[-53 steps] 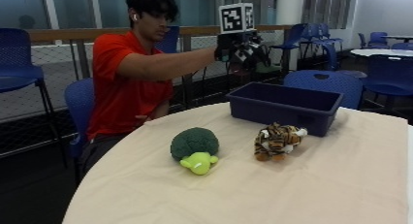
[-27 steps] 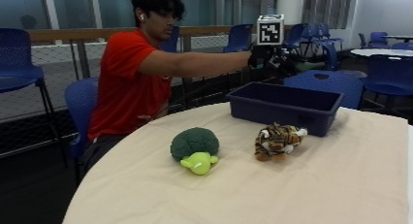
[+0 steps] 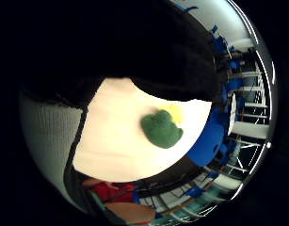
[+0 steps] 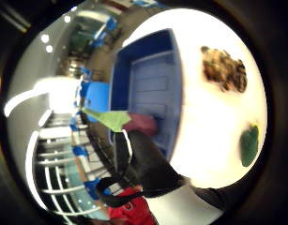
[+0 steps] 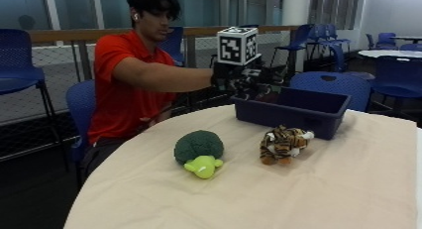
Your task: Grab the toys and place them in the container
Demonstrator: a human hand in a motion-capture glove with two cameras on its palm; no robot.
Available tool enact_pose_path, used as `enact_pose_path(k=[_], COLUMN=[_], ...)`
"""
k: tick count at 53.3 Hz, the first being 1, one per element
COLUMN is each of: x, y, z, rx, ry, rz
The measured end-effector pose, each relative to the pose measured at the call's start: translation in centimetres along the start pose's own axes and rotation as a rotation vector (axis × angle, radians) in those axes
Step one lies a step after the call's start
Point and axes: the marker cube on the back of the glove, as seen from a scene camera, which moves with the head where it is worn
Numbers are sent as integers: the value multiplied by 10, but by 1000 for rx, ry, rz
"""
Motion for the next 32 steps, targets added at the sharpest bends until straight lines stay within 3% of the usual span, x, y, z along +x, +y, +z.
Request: enact_pose_path(k=[13,32], x=[118,186], y=[33,65], z=[27,95], rx=[-6,-143], ry=[22,30], rz=[176,287])
